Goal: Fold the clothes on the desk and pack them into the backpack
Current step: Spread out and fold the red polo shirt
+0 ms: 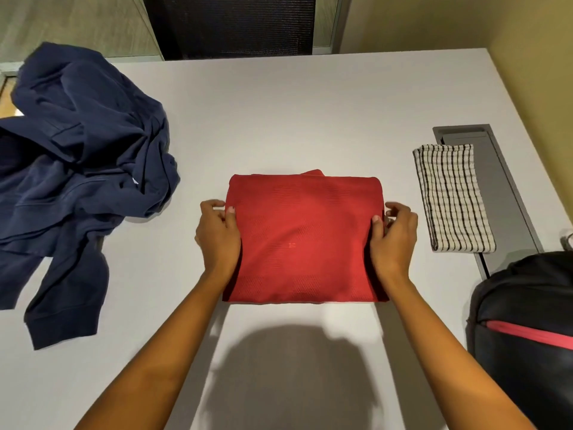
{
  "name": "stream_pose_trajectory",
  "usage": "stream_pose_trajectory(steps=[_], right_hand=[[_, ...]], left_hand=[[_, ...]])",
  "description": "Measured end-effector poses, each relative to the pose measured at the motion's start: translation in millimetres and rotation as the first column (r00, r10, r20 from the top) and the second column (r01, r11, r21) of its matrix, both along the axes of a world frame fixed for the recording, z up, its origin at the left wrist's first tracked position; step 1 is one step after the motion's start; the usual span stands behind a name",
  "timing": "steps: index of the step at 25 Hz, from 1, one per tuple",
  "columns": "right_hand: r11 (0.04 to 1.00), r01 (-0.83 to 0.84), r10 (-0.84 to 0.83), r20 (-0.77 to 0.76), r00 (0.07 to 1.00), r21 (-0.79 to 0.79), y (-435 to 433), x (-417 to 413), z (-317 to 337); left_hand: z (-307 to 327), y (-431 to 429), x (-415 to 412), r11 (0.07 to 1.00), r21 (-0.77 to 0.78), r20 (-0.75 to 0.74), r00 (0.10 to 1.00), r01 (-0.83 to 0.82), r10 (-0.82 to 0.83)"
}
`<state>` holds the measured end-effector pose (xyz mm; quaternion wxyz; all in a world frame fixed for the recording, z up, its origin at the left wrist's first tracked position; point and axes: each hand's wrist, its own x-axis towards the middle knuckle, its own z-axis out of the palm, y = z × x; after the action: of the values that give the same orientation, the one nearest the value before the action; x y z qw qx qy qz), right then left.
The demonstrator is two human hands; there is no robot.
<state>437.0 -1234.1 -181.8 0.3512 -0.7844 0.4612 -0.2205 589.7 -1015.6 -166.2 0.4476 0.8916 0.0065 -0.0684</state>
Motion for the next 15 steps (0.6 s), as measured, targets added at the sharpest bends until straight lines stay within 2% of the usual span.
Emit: stream_pose_trajectory(steps=[2, 5, 8, 12, 15], right_hand=[[0.998, -0.003, 0.004, -0.021, 1.000, 0.055, 17.6, -28.1, 2.9], [0.983, 0.005, 0.019, -0.131, 0.991, 0.181, 33.3, -68.5, 7.4], [0.954, -0.012, 0.072, -0.187, 0.980, 0.301, 33.2, -91.9, 10.3], [0.864, 0.049, 0.029, -0.147, 0.989, 0.501, 22.8, -97.0, 4.9], [0.801, 0.094, -0.022, -0.128, 0.992, 0.591, 19.5, -98.8, 1.7]], left_hand=[[1.7, 22.2, -21.3, 1.000, 0.005, -0.121, 0.993, -0.006, 0.006], [-0.5, 56.0, -43.9, 1.000, 0.010, -0.337, 0.941, 0.021, -0.016], [1.6, 72.7, -50.8, 0.999, -0.054, -0.371, 0.928, -0.003, -0.017], [10.2, 80.1, -55.9, 0.994, -0.113, -0.455, 0.889, -0.007, -0.046], [13.4, 80.7, -62.3, 0.998, -0.056, -0.487, 0.872, 0.031, -0.054]])
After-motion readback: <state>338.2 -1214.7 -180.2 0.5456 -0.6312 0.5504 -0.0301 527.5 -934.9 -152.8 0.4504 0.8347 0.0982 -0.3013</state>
